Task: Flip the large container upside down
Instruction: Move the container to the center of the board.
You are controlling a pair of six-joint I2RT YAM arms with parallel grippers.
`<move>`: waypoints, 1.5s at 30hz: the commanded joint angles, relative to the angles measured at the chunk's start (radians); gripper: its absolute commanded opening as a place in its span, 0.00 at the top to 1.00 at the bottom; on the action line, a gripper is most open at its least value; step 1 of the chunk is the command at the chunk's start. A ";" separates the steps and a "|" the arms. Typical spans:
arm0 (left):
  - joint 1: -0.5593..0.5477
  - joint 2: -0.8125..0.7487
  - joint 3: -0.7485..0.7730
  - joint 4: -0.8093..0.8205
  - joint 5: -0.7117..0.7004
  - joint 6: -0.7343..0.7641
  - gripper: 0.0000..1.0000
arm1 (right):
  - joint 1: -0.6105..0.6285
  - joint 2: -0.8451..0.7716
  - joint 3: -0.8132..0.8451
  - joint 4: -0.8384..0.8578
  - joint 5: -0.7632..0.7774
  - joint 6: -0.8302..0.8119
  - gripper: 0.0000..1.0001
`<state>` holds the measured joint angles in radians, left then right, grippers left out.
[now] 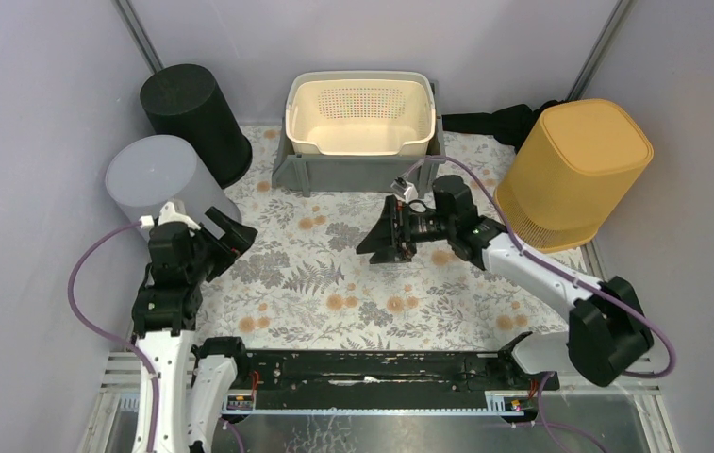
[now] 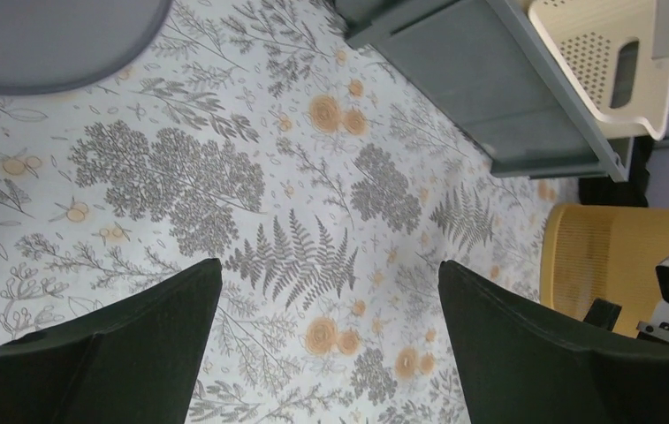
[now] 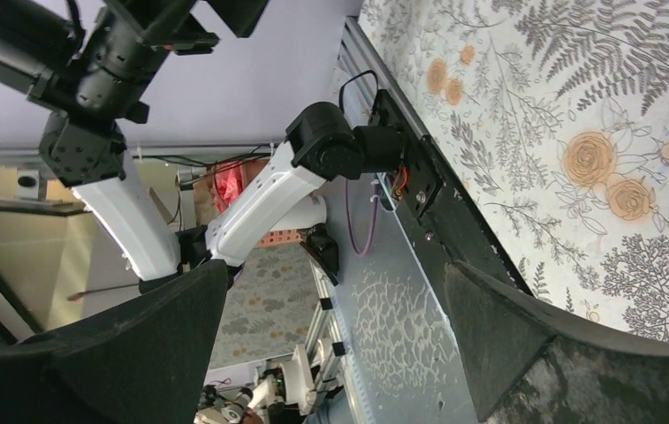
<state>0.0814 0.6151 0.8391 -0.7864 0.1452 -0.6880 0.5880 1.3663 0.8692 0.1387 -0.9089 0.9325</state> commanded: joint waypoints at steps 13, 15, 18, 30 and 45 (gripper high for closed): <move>0.007 -0.128 -0.015 -0.131 0.080 -0.028 0.00 | -0.005 -0.185 -0.136 -0.073 -0.061 -0.056 0.01; 0.007 -0.127 -0.032 -0.121 0.090 -0.027 0.00 | -0.005 -0.177 -0.135 -0.095 -0.059 -0.069 0.01; 0.008 -0.131 -0.058 -0.094 0.112 -0.024 0.00 | -0.004 -0.167 -0.132 -0.136 -0.046 -0.095 0.01; 0.007 -0.068 -0.079 -0.065 0.246 0.101 0.00 | -0.004 -0.045 -0.005 -0.244 0.100 -0.181 0.01; -0.011 -0.040 -0.175 -0.005 0.278 0.100 0.00 | -0.002 0.259 0.210 -0.017 0.080 -0.038 0.01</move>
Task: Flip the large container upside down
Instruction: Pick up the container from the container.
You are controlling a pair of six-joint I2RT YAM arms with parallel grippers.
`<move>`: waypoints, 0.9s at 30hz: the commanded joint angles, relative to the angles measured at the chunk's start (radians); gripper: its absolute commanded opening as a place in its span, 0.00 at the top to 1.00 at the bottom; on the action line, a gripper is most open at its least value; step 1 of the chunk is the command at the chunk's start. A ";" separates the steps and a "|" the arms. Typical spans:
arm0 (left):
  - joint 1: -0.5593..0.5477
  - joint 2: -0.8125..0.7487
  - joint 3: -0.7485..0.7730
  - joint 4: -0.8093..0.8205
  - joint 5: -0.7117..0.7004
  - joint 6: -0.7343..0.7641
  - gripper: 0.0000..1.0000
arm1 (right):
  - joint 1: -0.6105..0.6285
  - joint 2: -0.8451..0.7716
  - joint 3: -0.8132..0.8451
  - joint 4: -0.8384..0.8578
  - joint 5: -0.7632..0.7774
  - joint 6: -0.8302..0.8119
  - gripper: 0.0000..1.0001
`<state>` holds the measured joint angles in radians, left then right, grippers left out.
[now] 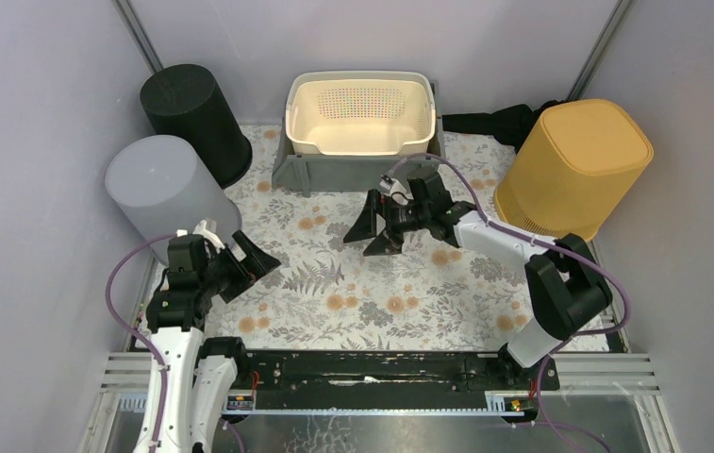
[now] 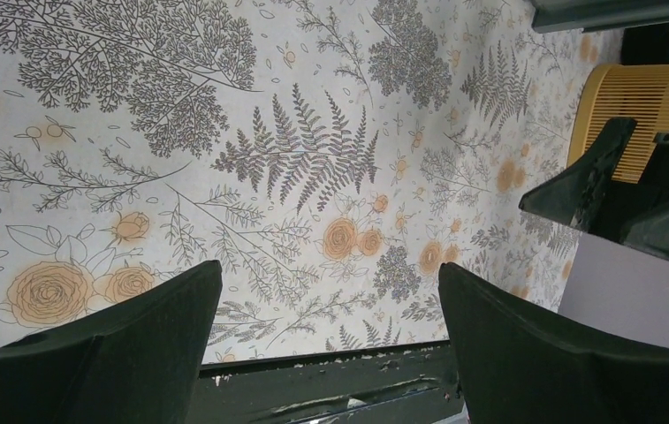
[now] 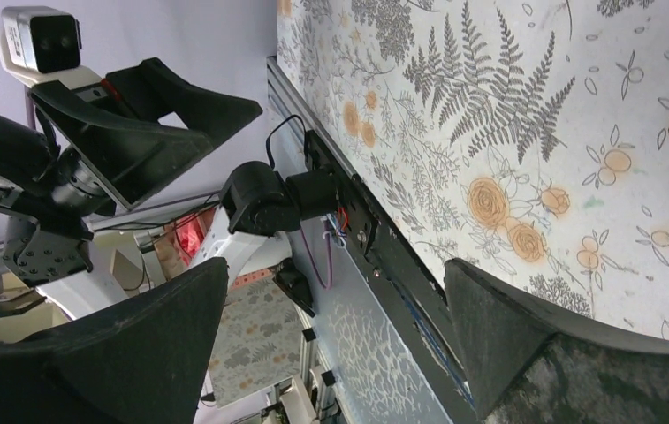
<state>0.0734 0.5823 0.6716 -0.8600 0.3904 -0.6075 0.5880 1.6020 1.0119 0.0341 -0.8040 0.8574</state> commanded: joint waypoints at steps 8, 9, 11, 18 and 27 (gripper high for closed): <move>-0.002 -0.004 0.017 0.069 0.025 0.017 0.00 | 0.006 -0.009 0.066 0.090 -0.027 0.045 0.00; -0.002 -0.002 0.017 0.072 0.027 0.017 0.00 | 0.006 -0.021 0.056 0.090 -0.026 0.044 0.00; -0.002 0.005 0.025 0.071 0.023 0.020 0.00 | 0.006 -0.047 0.036 0.085 -0.023 0.042 0.00; -0.002 0.021 0.059 0.072 0.002 0.015 0.00 | 0.006 -0.110 0.056 0.015 -0.018 0.002 0.01; -0.002 0.152 0.155 0.154 -0.007 0.013 0.00 | -0.007 -0.074 0.323 -0.126 0.040 -0.082 0.00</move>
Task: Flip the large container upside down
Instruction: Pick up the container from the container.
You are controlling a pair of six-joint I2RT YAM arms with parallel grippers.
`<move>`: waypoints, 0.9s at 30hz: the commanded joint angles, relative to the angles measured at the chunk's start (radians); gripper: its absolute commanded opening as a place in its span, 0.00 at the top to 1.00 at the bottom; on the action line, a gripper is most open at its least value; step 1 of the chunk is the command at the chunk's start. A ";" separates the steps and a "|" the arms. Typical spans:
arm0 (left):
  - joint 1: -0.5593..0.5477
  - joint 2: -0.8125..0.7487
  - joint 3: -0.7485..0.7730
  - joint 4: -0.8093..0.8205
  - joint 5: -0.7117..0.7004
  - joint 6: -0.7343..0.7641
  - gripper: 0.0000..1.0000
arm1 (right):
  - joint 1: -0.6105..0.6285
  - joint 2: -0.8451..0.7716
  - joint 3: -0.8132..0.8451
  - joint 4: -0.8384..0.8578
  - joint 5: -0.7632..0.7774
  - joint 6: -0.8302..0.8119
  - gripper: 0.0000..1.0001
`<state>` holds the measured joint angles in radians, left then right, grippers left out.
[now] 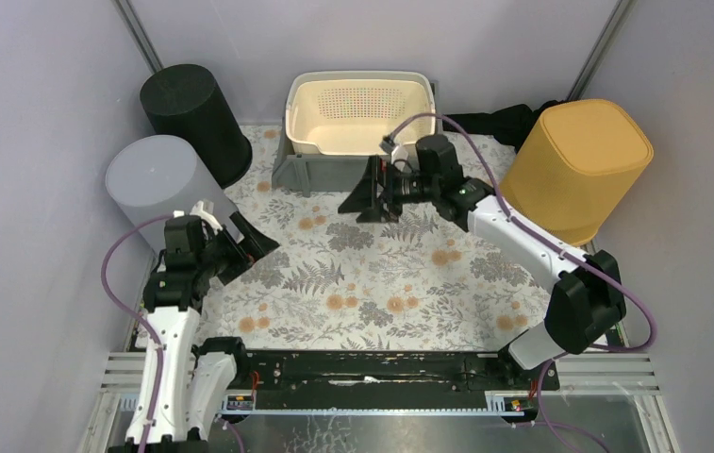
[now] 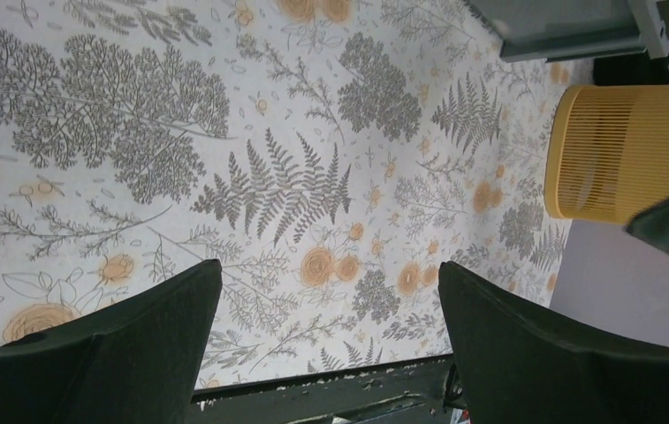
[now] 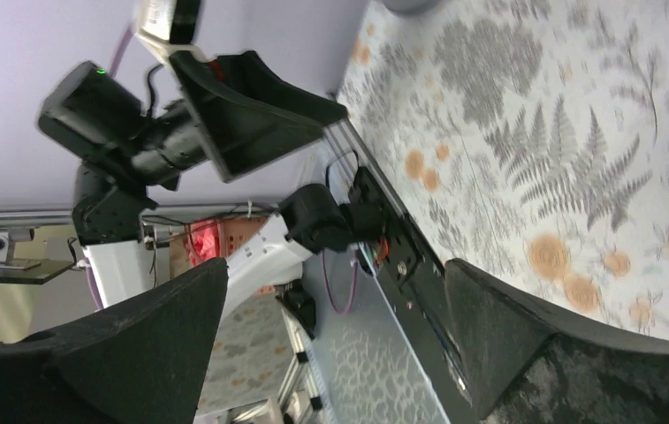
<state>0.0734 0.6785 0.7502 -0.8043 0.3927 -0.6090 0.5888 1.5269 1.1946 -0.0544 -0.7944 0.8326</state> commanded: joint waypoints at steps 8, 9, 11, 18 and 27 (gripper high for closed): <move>-0.003 0.237 0.192 0.227 0.005 0.003 0.00 | -0.075 0.203 0.484 -0.141 0.117 -0.129 0.07; -0.003 0.261 0.209 0.237 0.005 0.004 0.00 | -0.082 0.234 0.542 -0.166 0.132 -0.154 0.09; -0.002 0.308 0.240 0.261 -0.001 0.008 0.00 | -0.107 0.290 0.656 -0.236 0.170 -0.204 0.10; -0.009 0.519 0.368 0.435 -0.015 -0.032 0.00 | -0.233 0.413 0.902 -0.401 0.328 -0.302 0.16; -0.121 0.898 0.746 0.419 -0.256 0.097 0.00 | -0.310 0.430 0.919 -0.541 0.669 -0.470 0.20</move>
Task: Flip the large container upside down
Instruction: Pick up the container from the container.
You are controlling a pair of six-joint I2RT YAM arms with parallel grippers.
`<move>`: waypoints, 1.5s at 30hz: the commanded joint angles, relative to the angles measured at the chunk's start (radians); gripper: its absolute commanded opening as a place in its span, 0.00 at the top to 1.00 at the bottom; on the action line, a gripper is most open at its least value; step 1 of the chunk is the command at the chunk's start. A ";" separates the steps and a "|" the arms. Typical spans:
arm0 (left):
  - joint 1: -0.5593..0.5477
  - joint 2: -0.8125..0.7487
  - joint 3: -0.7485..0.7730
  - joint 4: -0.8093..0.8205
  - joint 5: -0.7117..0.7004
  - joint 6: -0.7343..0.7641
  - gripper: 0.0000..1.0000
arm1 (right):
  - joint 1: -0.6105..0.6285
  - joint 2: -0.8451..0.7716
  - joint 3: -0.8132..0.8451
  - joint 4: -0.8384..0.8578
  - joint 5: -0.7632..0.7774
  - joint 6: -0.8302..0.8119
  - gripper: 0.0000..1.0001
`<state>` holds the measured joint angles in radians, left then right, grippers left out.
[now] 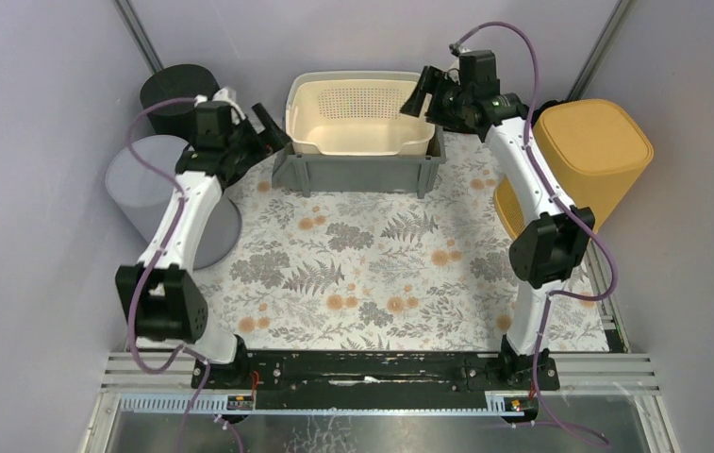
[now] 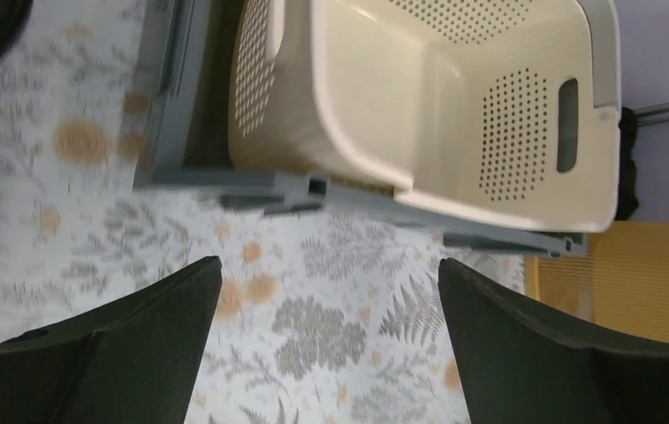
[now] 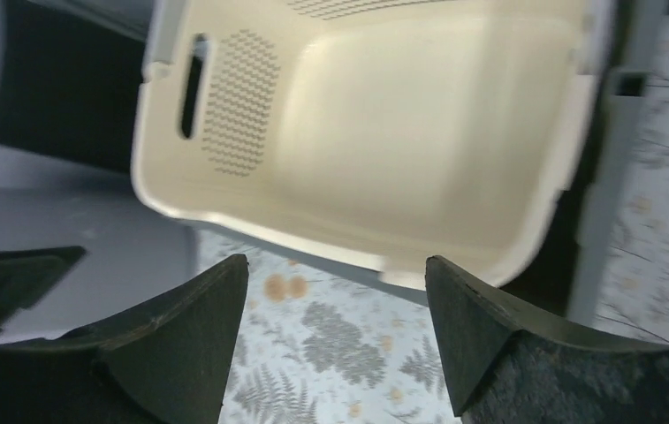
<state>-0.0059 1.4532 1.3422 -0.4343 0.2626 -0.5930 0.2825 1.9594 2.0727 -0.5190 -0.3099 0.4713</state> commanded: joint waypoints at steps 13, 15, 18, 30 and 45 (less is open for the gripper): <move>-0.125 0.457 0.513 -0.104 -0.380 0.182 0.00 | -0.041 0.087 0.113 -0.149 0.357 -0.233 0.32; -0.130 0.481 0.543 -0.123 -0.400 0.193 0.00 | -0.044 0.111 0.136 -0.157 0.358 -0.232 0.33; -0.131 0.506 0.567 -0.129 -0.413 0.204 0.02 | -0.045 0.148 0.174 -0.160 0.348 -0.220 0.36; -0.131 0.596 0.637 -0.159 -0.427 0.223 0.33 | -0.044 0.236 0.235 -0.151 0.290 -0.177 0.52; -0.130 0.625 0.667 -0.181 -0.401 0.215 0.91 | -0.039 0.245 0.197 -0.136 0.252 -0.178 0.96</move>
<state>-0.1467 2.0720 1.9694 -0.5922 -0.1314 -0.4034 0.2413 2.2047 2.2559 -0.6762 -0.0284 0.3149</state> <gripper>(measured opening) 0.180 0.123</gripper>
